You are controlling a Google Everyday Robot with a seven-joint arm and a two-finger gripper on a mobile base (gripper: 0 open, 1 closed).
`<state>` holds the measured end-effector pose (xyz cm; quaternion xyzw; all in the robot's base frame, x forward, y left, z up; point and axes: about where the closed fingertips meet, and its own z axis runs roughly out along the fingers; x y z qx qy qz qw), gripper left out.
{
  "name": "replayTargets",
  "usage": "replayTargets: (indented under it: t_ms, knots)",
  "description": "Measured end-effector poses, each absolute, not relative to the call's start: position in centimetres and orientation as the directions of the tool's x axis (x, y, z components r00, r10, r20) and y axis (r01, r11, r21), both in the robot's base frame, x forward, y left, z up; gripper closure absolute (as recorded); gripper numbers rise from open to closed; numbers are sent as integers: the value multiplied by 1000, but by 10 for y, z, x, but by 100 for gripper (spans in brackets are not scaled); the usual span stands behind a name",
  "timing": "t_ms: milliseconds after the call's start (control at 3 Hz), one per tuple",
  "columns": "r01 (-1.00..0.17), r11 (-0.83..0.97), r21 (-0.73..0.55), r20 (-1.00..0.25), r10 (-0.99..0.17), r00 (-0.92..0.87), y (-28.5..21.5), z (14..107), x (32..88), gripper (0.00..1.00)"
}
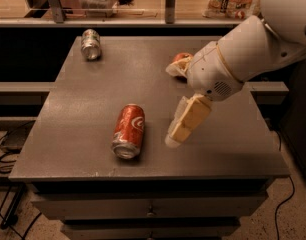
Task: Pick coke can
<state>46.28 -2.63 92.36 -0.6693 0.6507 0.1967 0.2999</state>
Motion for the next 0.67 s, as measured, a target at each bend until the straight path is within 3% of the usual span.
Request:
replayTargets:
  t_ms: [667]
  knots:
    - [-998, 47, -45, -728, -686, 0, 22, 889, 468, 0]
